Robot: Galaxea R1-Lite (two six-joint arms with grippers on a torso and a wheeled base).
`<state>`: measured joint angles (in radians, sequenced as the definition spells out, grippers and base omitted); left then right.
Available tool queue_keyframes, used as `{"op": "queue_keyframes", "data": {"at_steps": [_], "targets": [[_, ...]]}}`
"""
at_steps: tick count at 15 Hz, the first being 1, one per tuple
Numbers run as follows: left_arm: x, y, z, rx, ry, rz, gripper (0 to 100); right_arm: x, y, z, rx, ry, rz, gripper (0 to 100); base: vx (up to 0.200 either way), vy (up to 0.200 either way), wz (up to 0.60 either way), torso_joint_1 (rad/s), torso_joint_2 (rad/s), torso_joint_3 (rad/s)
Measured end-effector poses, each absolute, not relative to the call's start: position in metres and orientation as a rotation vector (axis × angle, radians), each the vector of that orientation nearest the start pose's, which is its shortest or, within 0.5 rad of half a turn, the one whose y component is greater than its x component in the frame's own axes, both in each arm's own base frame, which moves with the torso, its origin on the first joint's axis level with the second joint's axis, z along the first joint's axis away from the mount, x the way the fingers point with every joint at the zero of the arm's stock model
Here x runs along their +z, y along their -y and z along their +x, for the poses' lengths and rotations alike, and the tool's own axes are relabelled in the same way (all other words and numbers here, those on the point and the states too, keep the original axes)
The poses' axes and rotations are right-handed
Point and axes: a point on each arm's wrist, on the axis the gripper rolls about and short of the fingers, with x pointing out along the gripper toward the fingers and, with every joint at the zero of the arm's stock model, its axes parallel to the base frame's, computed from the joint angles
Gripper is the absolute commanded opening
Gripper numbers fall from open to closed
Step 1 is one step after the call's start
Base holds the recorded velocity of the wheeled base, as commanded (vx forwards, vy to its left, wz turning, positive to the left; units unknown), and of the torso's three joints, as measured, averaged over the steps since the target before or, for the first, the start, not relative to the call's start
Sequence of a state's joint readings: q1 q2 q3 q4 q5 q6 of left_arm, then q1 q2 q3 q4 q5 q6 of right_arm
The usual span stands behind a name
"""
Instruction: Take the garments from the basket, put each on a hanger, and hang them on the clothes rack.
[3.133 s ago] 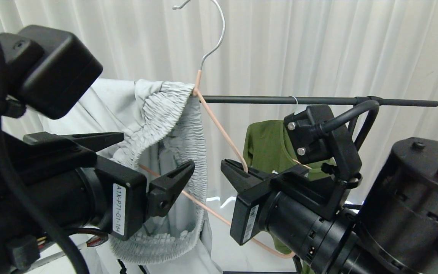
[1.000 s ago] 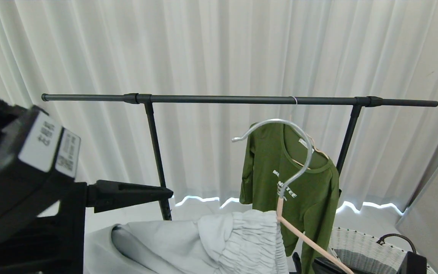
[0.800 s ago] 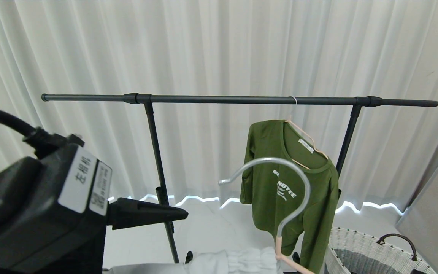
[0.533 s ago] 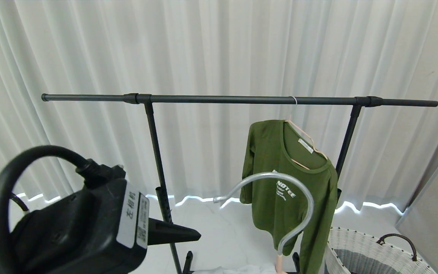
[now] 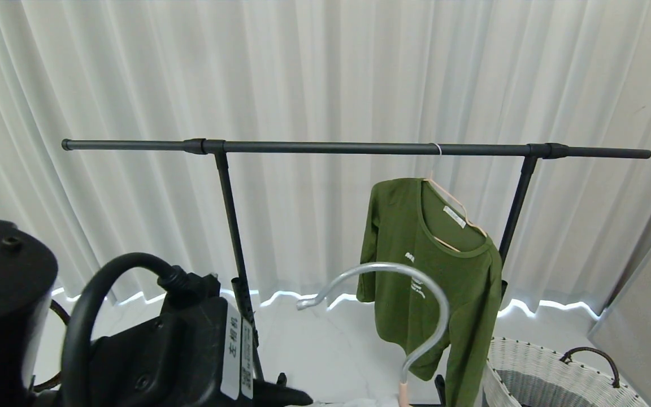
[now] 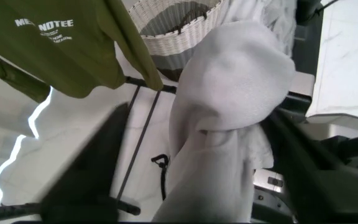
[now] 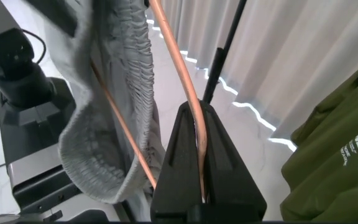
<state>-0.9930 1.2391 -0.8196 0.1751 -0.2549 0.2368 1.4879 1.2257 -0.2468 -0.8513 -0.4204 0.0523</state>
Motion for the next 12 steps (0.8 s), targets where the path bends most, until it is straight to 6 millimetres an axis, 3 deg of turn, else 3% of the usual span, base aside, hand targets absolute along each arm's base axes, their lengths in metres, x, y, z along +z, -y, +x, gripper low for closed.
{"op": "queue_keyframes", "data": {"at_steps": [8, 9, 12], "targets": [[0.2215, 0.1505, 0.0916, -1.275, -0.455, 0.434, 0, 0.1703, -0.1580, 0.0224, 1.062, -0.099, -0.050, 0, 0.000, 0.000, 0.00, 0.000, 0.00, 0.000], [0.2217, 0.1503, 0.0915, -1.274, -0.454, 0.434, 0, 0.1708, -0.1582, 0.0225, 1.061, -0.097, -0.050, 100, 0.000, 0.000, 0.00, 0.000, 0.00, 0.000], [0.2220, 0.1498, 0.0913, -1.268, -0.453, 0.434, 0, 0.1699, -0.1575, 0.0223, 1.062, -0.096, -0.050, 100, 0.000, 0.000, 0.00, 0.000, 0.00, 0.000]]}}
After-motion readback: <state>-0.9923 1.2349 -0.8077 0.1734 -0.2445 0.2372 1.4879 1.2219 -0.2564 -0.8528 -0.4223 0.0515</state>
